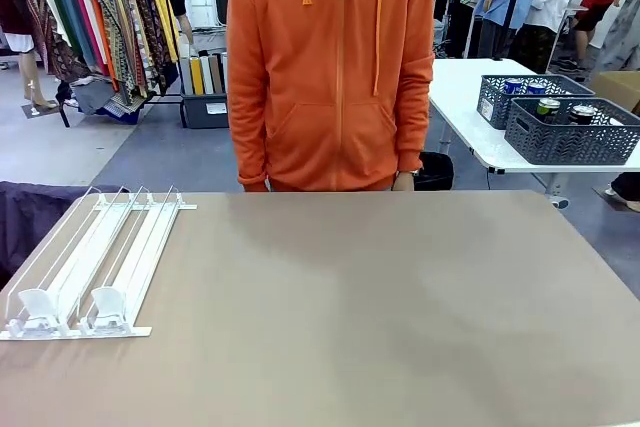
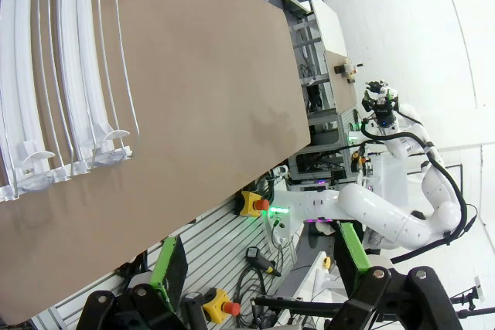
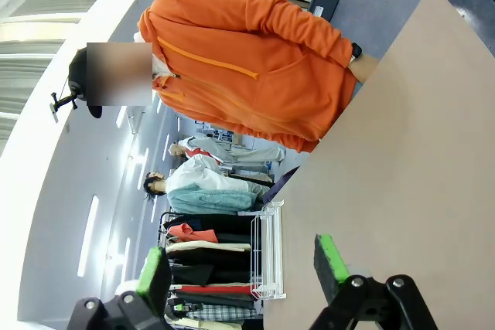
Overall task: Retrieve and store the cans from the dispenser.
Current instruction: Pick up one can from the Automatic Can Dispenser and place it in the middle of the table.
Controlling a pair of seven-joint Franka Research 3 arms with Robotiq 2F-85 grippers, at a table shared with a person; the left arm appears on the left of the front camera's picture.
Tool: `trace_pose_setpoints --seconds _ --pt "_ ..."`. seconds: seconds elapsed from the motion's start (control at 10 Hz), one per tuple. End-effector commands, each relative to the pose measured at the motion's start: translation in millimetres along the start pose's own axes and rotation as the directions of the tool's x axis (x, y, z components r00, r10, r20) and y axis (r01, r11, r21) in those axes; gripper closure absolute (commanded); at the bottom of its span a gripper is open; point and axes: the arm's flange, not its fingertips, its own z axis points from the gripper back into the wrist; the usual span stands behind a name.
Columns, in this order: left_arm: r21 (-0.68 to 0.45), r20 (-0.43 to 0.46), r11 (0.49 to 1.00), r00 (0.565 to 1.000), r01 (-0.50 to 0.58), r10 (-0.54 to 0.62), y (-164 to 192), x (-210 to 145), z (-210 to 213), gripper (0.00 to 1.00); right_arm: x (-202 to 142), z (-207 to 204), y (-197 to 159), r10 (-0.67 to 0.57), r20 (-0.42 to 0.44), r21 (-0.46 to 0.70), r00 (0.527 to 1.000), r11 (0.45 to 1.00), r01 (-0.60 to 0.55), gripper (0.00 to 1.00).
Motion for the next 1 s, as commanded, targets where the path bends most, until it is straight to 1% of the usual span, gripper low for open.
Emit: trace_pose_setpoints --seconds 0.0,0.9 --pt "-0.019 0.007 1.0 1.0 0.02 -0.019 0.1 1.7 0.3 0.0 0.7 -2.0 1.5 0.012 0.007 0.019 1.0 1.0 -0.012 0.0" --pt "-0.019 0.007 1.0 1.0 0.02 -0.019 0.1 1.7 0.3 0.0 0.7 -2.0 1.5 0.012 0.007 0.019 1.0 1.0 -0.012 0.0"
